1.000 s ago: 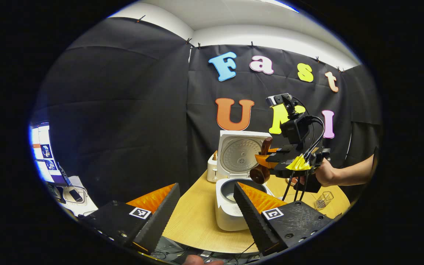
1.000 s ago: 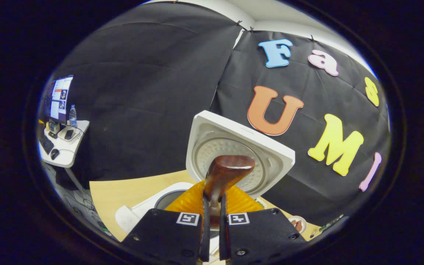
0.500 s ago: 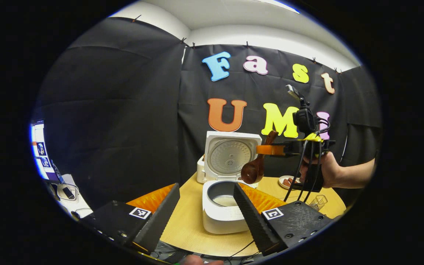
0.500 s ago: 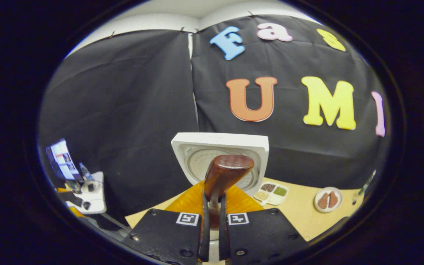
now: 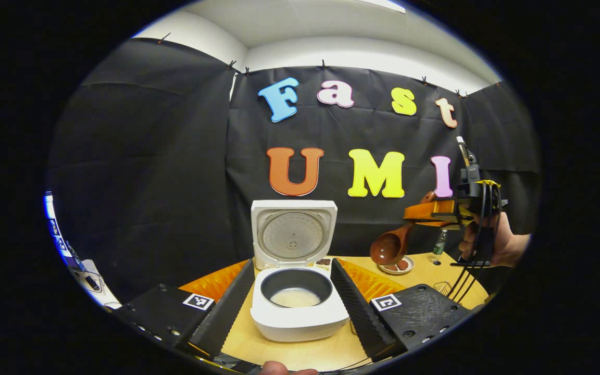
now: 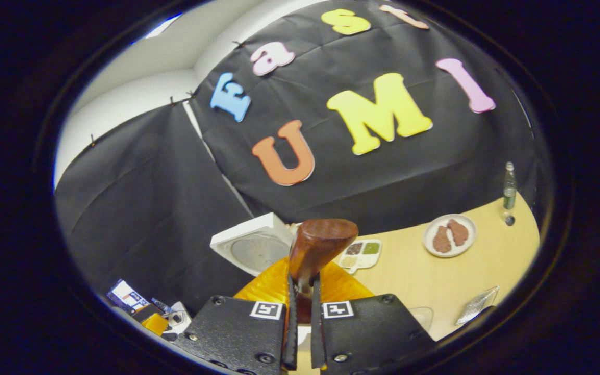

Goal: Close the left gripper, press the button to open the rice cooker; take a wooden spoon from the chopstick holder with the right hand, scoop a spoonful of rice and pour it into the rice cooker, then put the wooden spoon back into the chopstick holder.

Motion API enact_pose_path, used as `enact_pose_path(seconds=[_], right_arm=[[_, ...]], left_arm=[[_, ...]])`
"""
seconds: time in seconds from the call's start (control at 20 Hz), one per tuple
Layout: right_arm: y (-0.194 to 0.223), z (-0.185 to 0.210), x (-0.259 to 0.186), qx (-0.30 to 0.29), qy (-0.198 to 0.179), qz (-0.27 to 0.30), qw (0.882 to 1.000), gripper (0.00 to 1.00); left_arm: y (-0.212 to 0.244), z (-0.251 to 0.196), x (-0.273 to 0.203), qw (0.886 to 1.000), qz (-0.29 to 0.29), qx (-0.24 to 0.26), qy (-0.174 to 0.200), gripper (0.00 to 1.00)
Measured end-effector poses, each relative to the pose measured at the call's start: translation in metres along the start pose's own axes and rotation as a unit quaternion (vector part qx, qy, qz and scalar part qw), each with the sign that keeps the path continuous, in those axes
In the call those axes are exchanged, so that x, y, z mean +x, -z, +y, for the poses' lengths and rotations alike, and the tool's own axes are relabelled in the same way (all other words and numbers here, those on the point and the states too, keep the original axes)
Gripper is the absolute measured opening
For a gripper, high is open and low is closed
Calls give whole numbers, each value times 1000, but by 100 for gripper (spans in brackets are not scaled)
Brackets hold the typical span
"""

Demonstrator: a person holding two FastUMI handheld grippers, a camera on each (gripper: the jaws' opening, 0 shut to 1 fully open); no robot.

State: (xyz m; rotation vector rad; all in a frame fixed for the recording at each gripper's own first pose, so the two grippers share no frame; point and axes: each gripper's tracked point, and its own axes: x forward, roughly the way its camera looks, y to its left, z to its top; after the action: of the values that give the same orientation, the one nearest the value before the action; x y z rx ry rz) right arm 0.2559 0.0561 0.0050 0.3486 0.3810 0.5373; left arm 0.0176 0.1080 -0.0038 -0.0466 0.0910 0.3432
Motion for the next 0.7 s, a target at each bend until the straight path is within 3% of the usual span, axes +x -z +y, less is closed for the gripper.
enact_pose_path(seconds=[0.4,0.7], right_arm=[[-11,-173,-114,55,141,-44,988,15],[12,-251,-136,63,205,-43,976,15]], left_arm=[[-13,-69,20,999,3,7,32,94],[-24,-101,30,999,10,18,40,94]])
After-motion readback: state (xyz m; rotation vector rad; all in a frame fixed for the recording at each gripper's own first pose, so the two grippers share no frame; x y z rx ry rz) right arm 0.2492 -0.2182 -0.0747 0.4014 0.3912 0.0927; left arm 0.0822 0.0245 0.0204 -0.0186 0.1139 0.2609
